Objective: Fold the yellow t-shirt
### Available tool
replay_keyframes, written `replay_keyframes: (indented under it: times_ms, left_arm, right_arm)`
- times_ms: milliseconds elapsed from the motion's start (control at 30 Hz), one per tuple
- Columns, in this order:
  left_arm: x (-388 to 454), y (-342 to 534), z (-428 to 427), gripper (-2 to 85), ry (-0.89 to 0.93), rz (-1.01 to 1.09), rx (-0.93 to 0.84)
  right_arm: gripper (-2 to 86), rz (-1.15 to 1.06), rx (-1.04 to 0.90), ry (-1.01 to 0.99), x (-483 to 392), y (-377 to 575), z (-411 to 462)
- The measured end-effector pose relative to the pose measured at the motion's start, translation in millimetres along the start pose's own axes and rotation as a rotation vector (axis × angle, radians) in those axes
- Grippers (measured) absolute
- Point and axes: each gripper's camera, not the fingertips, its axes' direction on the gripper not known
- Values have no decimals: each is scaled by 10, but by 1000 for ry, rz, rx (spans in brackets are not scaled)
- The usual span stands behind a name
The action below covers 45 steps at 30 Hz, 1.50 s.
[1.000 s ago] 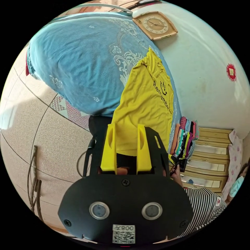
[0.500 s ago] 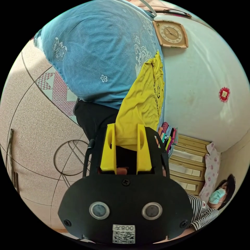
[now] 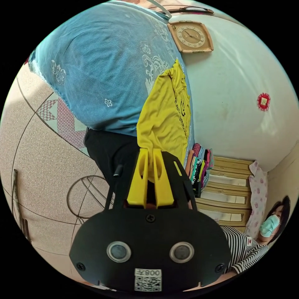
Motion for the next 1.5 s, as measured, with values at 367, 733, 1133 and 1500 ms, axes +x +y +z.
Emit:
replay_keyframes:
  times_ms: [367, 733, 1133, 1500]
  left_arm:
    - [13, 252, -724, 20, 161, 136, 52]
    - [147, 326, -1142, 17, 288, 281, 78]
    - [22, 542, -1639, 16, 390, 373, 118]
    - [-312, 266, -1461, 15, 376, 287, 93]
  right_arm:
    - [9, -90, 185, -377, 587, 492, -848]
    - [7, -178, 307, -516, 892, 922, -1270]
    - [6, -268, 404, -555, 1308, 1684, -1523]
    - [6, -182, 367, -630, 1745, 1470, -1021]
